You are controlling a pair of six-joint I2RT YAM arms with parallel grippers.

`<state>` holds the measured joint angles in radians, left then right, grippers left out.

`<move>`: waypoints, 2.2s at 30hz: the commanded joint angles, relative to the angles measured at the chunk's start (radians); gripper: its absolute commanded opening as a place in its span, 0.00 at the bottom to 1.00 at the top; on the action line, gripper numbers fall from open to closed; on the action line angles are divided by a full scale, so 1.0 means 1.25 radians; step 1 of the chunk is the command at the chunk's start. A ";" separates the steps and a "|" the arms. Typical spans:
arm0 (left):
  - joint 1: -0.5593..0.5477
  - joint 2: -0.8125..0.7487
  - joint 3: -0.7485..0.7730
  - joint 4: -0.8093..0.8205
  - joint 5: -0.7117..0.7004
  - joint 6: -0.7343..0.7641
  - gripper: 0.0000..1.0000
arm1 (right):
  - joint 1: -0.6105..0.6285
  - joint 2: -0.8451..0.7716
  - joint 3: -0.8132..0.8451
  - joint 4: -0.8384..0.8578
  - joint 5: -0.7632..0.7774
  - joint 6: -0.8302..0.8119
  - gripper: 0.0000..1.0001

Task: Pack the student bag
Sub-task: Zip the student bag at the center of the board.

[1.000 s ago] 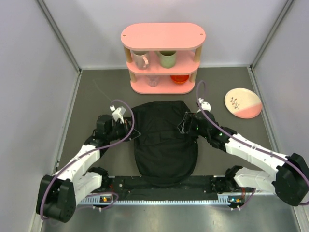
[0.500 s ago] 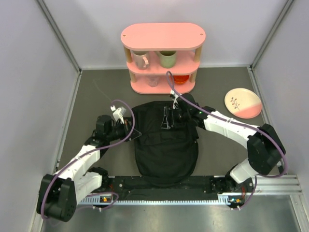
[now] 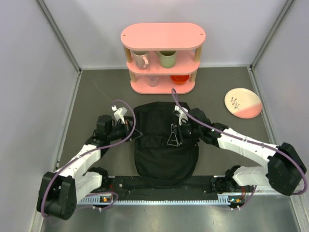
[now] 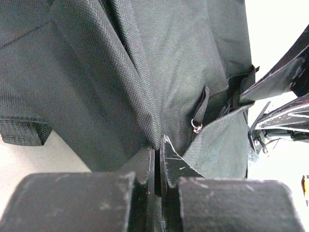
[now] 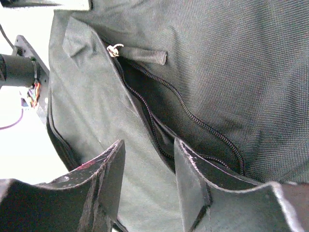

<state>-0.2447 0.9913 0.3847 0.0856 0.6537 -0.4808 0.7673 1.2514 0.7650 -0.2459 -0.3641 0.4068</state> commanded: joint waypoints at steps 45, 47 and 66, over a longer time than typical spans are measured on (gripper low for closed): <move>0.001 -0.097 -0.076 0.101 -0.032 -0.058 0.00 | 0.179 -0.060 -0.043 0.152 0.400 0.378 0.49; 0.001 -0.100 -0.077 0.100 -0.031 -0.058 0.00 | 0.179 -0.017 -0.041 0.190 0.420 0.390 0.48; 0.001 -0.119 -0.083 0.100 -0.025 -0.062 0.00 | 0.186 0.239 0.064 0.101 0.277 0.529 0.50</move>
<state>-0.2443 0.8646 0.2794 0.1490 0.5896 -0.5518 0.9726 1.4731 0.8402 -0.0700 0.0483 0.9936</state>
